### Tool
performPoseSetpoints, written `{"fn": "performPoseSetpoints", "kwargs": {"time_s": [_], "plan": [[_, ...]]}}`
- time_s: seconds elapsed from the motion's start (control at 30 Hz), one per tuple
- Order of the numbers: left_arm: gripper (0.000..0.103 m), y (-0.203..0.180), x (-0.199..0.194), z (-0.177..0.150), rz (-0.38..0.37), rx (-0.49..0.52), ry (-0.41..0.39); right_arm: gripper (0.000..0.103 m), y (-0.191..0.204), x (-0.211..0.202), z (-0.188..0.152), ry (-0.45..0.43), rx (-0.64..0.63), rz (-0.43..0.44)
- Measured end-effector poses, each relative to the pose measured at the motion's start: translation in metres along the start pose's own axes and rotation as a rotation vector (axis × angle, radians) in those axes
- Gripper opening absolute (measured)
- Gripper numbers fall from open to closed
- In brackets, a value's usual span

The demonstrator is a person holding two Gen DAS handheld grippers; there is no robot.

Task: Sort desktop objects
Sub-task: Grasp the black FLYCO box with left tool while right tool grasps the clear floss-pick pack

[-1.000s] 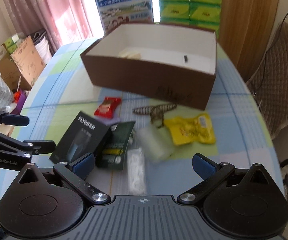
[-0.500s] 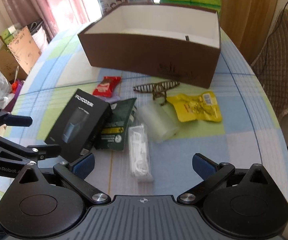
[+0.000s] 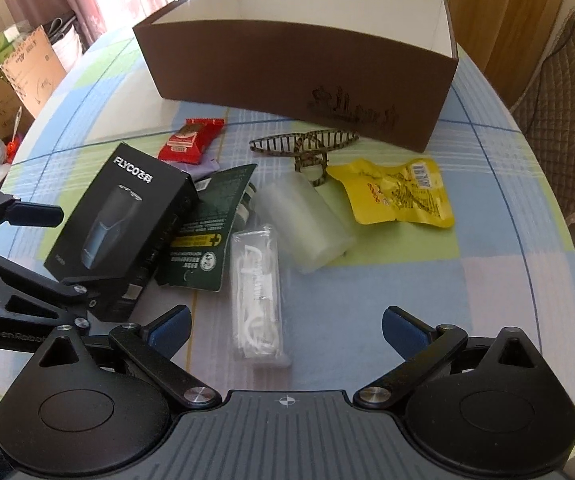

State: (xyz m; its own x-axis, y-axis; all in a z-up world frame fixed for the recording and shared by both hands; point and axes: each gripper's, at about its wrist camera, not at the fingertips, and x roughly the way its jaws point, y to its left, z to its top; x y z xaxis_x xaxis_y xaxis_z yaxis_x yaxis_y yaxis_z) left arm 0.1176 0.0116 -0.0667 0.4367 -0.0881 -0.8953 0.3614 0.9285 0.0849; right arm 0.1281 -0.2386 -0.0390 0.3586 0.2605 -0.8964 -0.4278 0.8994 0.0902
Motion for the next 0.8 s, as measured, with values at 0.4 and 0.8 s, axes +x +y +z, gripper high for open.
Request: {"fn": "performPoseSetpoints", "kwargs": {"time_s": [0.4,0.8], "plan": [[0.09,-0.005,0.027,0.017,0.049,0.043,-0.001,0.085,0.006,0.026,0.007,0.036,-0.048,-0.025],[0.076,-0.002,0.03,0.017,0.068,0.06,-0.015,0.027,0.002,0.03,0.011,0.046,-0.043,-0.006]]}}
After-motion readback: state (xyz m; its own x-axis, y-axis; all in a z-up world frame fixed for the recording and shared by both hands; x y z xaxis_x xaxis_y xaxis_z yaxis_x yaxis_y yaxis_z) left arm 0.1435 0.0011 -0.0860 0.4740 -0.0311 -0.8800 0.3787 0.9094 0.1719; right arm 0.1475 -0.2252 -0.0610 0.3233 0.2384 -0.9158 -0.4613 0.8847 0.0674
